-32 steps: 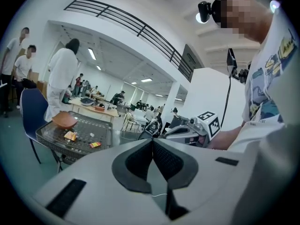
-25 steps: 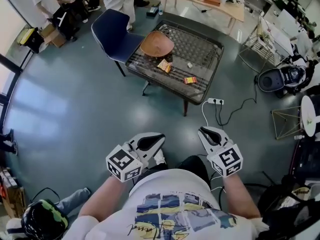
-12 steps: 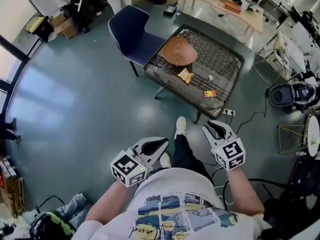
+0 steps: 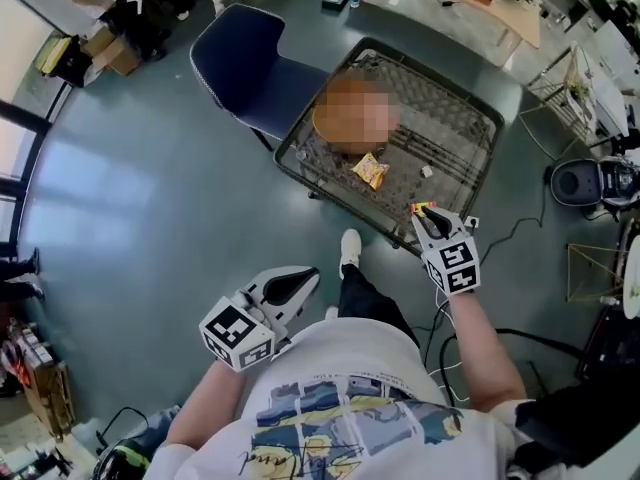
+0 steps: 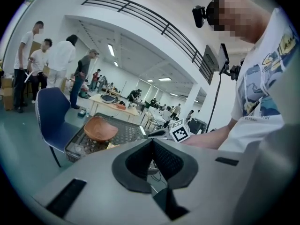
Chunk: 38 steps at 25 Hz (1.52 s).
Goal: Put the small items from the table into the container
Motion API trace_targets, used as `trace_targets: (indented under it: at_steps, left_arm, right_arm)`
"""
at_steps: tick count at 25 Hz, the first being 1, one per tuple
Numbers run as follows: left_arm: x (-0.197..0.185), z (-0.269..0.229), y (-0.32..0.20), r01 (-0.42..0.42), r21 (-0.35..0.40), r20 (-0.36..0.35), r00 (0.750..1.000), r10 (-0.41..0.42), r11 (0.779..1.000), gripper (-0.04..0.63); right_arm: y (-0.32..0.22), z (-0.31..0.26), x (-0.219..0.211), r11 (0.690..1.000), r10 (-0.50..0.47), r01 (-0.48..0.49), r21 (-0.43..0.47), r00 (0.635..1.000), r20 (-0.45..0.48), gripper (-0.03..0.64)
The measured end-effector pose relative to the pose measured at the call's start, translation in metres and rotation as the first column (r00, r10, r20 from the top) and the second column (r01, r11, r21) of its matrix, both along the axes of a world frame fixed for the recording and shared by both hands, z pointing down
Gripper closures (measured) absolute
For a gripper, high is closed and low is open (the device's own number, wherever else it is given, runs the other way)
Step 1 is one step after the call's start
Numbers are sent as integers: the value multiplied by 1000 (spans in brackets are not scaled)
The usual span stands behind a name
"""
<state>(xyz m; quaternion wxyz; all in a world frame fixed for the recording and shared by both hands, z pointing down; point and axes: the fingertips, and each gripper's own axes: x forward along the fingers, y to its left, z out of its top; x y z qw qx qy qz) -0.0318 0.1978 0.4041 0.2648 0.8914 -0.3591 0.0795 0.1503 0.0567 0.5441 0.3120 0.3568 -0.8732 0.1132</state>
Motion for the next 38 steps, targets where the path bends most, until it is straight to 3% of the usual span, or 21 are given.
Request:
trace_targets:
  at_steps: [11,15,20,24,30,38]
  left_arm:
    - [9,-1,-166,-87,-52,42,995,89,995,586]
    - [2,4,-197,-115,-73,38,992,118,991,586]
    - [-18,12,-217,-179,-102,24,983,182,979,586]
    - [-37,16,-227,-223,-104,18,974,226,969,586]
    - [-56,9,-228,-290,-85,-19,957,289,953,586]
    - [-75,-1,-227,-350,-47,-52,936,348,936,586]
  right_arm:
    - [-140,156,67,965,139,-177,-191,970,-199,497]
    - [-156,202,77,941,136,-209,-268,954,-268,497]
    - [-164,230,76,915,164,-252,-315,946,-280,499]
    - [-168,214,74,909,242,-314,-275,933,-268,502]
    - [-173,143,46,903,327,-371,-216,920,-214,503]
    - [-202,60,-37,949,277,-291,-118,953,-126,503]
